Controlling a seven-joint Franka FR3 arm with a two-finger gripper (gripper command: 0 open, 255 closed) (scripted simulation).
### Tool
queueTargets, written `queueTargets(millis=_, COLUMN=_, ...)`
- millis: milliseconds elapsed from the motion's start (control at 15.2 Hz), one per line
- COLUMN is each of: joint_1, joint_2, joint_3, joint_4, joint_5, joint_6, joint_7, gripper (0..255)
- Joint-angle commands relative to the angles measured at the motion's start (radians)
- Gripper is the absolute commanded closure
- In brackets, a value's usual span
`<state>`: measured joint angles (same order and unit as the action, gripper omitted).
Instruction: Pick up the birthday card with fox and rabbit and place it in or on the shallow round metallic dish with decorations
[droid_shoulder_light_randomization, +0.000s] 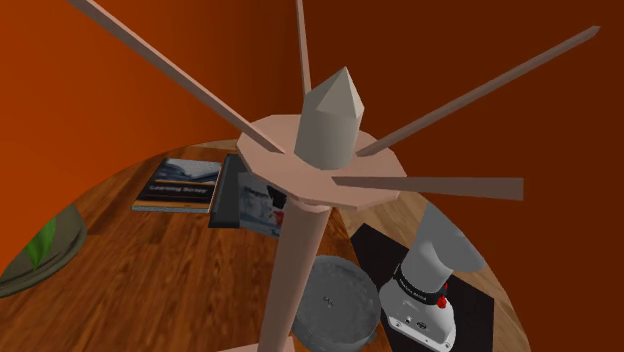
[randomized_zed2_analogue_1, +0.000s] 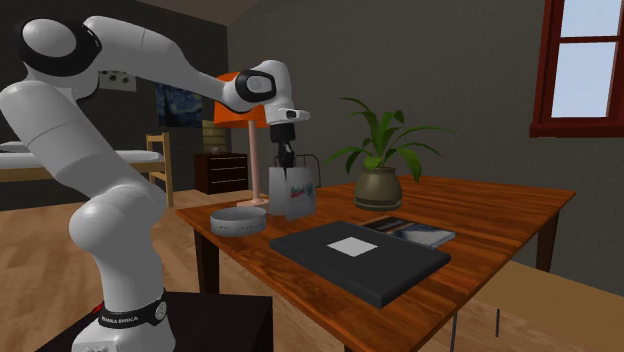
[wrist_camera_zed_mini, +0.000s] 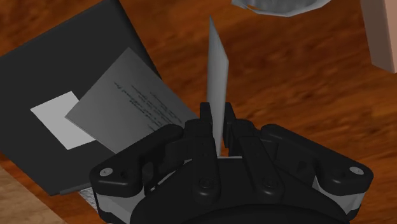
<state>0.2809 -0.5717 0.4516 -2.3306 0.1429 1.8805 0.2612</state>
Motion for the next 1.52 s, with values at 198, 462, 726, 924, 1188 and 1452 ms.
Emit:
queueTargets(millis=198, joint_1=-0.003, joint_2=-0.002, joint_3=-0.01, joint_4=0.068, joint_5=-0.006, joint_6=-0.068, joint_7=-0.002, gripper=255)
queueTargets(millis=462, joint_1=-0.006, joint_2=0.003, joint_3=-0.018, joint_4=0.125, joint_5=-0.012, joint_6=-0.12, joint_7=-0.003, gripper=255)
queueTargets(millis=726, joint_1=-0.01, joint_2=0.01, joint_3=-0.024, joint_4=0.182, joint_5=-0.019, joint_6=-0.17, joint_7=-0.004, gripper=255)
queueTargets(millis=924, joint_1=0.023, joint_2=-0.067, joint_3=-0.011, joint_4=0.161, joint_5=0.013, joint_6=-0.223, joint_7=0.028, gripper=255)
queueTargets(millis=1188, joint_1=0.066, joint_2=-0.158, joint_3=0.011, joint_4=0.15, joint_5=0.054, joint_6=-0.299, joint_7=0.079, gripper=255)
queueTargets(millis=1452, joint_1=0.107, joint_2=-0.235, joint_3=0.038, joint_4=0.159, joint_5=0.096, joint_6=-0.378, joint_7=0.139, gripper=255)
